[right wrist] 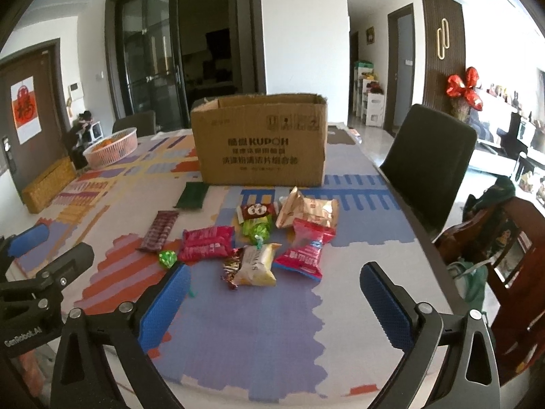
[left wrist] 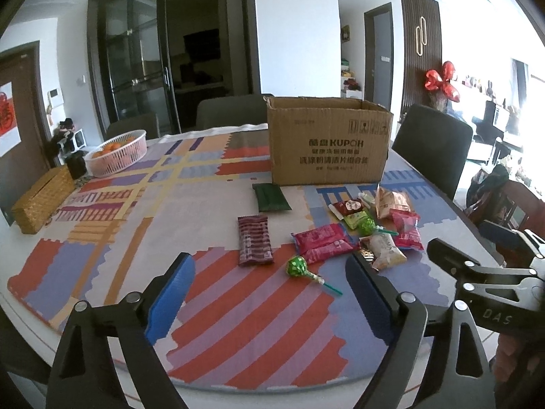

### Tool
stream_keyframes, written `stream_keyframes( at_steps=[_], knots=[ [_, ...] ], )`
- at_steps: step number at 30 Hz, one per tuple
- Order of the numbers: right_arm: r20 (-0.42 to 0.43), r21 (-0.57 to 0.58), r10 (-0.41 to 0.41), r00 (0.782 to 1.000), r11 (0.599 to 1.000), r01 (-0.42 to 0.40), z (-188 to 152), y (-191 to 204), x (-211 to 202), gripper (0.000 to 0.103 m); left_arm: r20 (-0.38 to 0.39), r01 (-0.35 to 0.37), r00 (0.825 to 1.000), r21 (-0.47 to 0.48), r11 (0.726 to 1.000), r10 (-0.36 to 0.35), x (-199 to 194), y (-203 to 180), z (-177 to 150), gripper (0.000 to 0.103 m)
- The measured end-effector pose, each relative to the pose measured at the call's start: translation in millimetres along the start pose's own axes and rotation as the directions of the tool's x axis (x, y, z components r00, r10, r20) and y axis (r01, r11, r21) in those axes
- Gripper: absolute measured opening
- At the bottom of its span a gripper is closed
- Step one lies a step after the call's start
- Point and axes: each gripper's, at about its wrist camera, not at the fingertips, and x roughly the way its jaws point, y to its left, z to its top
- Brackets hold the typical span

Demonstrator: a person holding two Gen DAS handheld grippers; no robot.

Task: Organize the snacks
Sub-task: 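Move the right tool to the white DENMAS bag while the left tool approaches a green candy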

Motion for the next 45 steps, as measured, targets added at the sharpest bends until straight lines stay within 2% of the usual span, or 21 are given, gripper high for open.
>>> stream_keyframes(
  at_steps=[12,29,38,45],
  knots=[
    [-0.081,-0.001,0.027,0.996,1.000,-0.027,6,5,45,0.089,-0.072,0.030,0.997,0.017,0.999,-0.029,47,-1,2,0.082],
    [-0.167,0.032,0.067,0.984,0.998,-0.063,7,0,88,0.072,-0.183,0.105,0.978,-0.014,0.994,-0.106,97,-4,0,0.068],
    [-0.188,0.038,0.089,0.978,0.996,-0.083,8,0,100,0.065,-0.211,0.135,0.968,-0.026,0.991,-0.137,110,-6,0,0.058],
    [-0.210,0.038,0.105,0.972,0.994,-0.099,6,2,107,0.058,-0.231,0.165,0.959,-0.012,0.986,-0.163,117,-13,-2,0.044]
  ],
)
